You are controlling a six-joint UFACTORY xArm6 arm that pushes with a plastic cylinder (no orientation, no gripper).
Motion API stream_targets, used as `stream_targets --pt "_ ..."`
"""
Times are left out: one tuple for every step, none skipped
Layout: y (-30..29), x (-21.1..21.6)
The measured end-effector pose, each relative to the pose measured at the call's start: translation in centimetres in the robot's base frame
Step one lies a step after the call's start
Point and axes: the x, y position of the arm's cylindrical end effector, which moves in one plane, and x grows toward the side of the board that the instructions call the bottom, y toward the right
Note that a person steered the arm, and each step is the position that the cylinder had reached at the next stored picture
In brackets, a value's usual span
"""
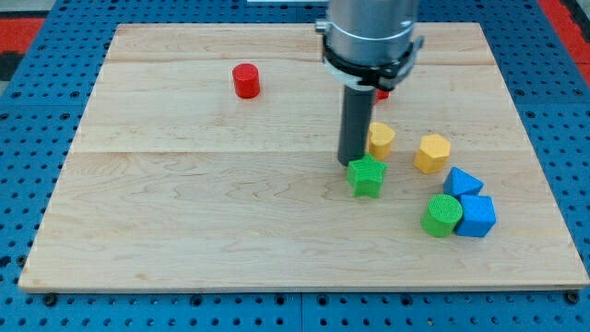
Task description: Push the green star to the left of the triangle
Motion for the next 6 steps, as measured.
stream_targets --pt "2.4 0.8" --pt "2.5 0.9" --pt "-0.7 0.2" --pt "-5.1 0.1" --pt "-6.7 1.5" --pt "-6.4 2.0"
